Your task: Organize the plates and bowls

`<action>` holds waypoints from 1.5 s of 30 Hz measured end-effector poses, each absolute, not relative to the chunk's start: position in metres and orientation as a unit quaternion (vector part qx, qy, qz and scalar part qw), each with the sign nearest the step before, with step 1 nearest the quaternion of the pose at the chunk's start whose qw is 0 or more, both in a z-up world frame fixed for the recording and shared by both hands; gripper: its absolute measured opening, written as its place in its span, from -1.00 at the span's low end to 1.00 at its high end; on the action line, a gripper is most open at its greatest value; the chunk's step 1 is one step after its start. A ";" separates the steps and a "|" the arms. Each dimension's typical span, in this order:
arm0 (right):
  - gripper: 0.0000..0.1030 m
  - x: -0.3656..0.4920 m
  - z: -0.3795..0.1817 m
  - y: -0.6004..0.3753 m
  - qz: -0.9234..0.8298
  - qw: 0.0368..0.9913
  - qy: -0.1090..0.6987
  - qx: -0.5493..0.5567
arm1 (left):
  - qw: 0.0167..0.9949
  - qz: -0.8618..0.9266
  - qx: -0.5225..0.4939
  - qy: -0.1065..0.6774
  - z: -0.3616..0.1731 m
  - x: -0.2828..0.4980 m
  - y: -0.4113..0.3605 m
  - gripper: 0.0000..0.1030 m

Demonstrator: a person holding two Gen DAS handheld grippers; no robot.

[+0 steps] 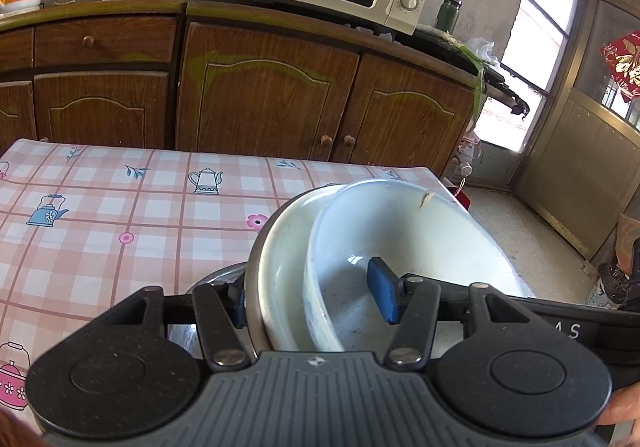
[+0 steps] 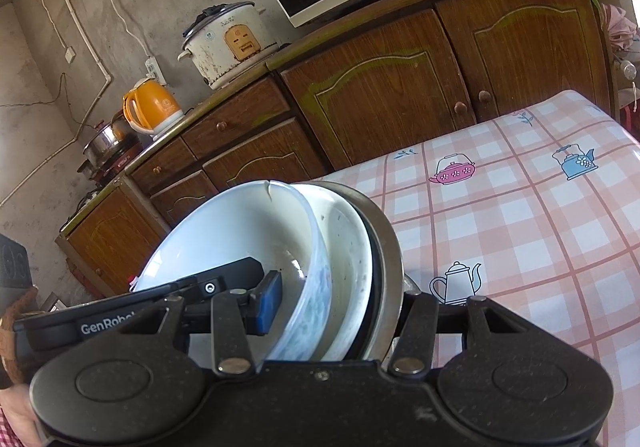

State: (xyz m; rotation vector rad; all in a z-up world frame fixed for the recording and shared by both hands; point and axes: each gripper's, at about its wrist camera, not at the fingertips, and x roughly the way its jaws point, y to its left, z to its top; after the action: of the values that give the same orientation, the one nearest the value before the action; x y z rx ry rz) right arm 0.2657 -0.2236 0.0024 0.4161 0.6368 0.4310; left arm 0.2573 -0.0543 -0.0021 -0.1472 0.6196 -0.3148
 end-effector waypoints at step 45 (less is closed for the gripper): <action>0.16 0.296 -0.060 -0.193 0.189 0.893 0.369 0.175 | 0.922 -0.121 -0.069 0.361 -0.063 0.281 -0.030 0.07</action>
State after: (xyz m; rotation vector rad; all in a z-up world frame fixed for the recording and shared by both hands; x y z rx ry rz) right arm 0.2962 -0.1926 -0.0600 0.3638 0.7648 0.3911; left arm 0.2812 -0.0295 -0.0625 -0.1407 0.7422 -0.2477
